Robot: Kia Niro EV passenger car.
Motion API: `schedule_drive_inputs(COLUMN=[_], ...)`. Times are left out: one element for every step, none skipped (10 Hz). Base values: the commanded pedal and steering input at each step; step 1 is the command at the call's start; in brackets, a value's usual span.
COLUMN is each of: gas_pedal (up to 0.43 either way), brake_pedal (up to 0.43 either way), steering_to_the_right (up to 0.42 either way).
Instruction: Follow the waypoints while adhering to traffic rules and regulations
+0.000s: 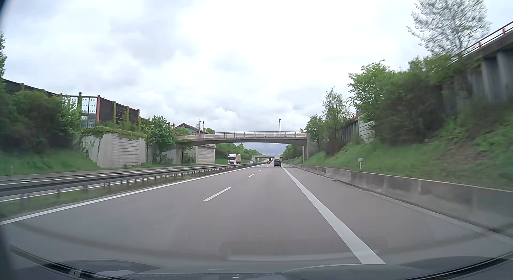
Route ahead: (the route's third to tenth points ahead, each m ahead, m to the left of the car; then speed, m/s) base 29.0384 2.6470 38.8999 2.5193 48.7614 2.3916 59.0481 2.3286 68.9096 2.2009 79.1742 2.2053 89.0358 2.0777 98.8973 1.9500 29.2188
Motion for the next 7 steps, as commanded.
schedule_drive_inputs(gas_pedal=[0.248,0.248,0.248,0.240,0.240,0.240,0.240], brake_pedal=[0.012,0.012,0.012,0.012,0.012,0.012,0.012], steering_to_the_right=[0.000,0.000,0.001,0.002,0.003,0.003,0.003])
